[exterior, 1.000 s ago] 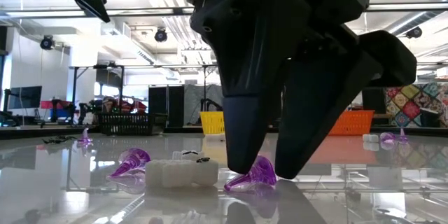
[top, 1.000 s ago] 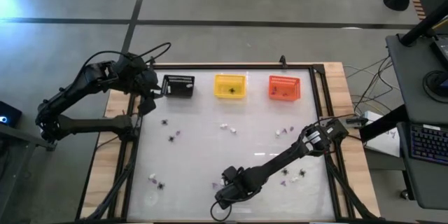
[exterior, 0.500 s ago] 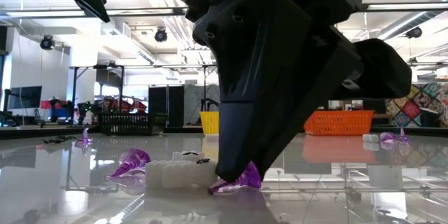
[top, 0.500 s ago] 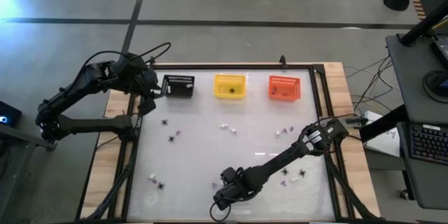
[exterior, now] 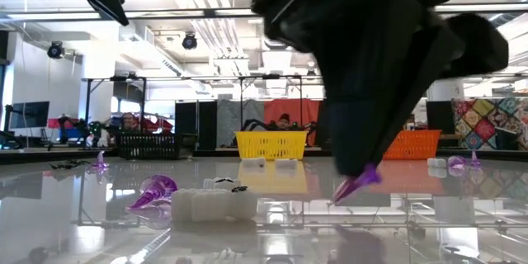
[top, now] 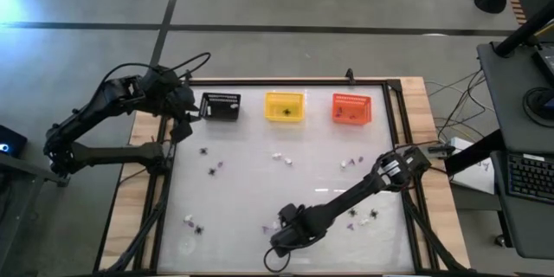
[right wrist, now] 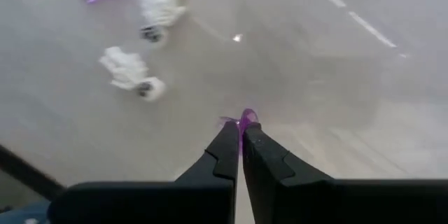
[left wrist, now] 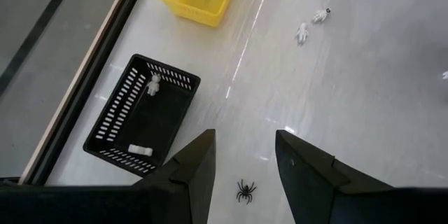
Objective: Sort Halloween decoration
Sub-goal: Put the purple witch hat toy into the orange basket
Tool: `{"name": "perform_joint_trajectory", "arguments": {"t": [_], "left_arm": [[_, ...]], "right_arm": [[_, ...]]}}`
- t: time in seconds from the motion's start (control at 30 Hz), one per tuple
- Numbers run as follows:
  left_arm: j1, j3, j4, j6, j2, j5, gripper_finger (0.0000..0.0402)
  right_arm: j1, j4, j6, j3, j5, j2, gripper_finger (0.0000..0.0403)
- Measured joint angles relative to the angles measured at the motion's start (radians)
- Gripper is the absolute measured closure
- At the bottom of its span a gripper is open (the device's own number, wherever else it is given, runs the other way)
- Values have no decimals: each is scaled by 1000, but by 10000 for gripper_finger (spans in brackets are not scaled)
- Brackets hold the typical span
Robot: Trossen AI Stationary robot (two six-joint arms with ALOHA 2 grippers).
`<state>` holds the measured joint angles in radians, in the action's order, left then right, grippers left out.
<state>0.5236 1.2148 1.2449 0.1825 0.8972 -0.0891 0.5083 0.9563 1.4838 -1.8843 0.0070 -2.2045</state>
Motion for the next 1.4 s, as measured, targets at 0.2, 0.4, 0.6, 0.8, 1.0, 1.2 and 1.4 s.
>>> {"name": "perform_joint_trajectory", "arguments": {"t": [0.2,0.4,0.6,0.8,1.0,1.2,1.4], "left_arm": [[0,0,-2,0,-10,0,269],[0,0,-4,13,-12,1,269],[0,0,-4,19,-13,4,269],[0,0,-3,18,-13,43,269],[0,0,-3,14,-13,73,269],[0,0,-11,7,-11,74,269],[0,0,-24,-23,-2,77,269]], "right_arm": [[-9,183,0,0,19,28,395],[-39,331,-62,0,17,53,395],[-100,437,-183,7,22,93,395],[-182,514,-313,42,76,151,395],[-280,510,-425,139,135,251,394],[-393,482,-504,297,181,389,394],[-528,429,-571,465,206,537,394]]}}
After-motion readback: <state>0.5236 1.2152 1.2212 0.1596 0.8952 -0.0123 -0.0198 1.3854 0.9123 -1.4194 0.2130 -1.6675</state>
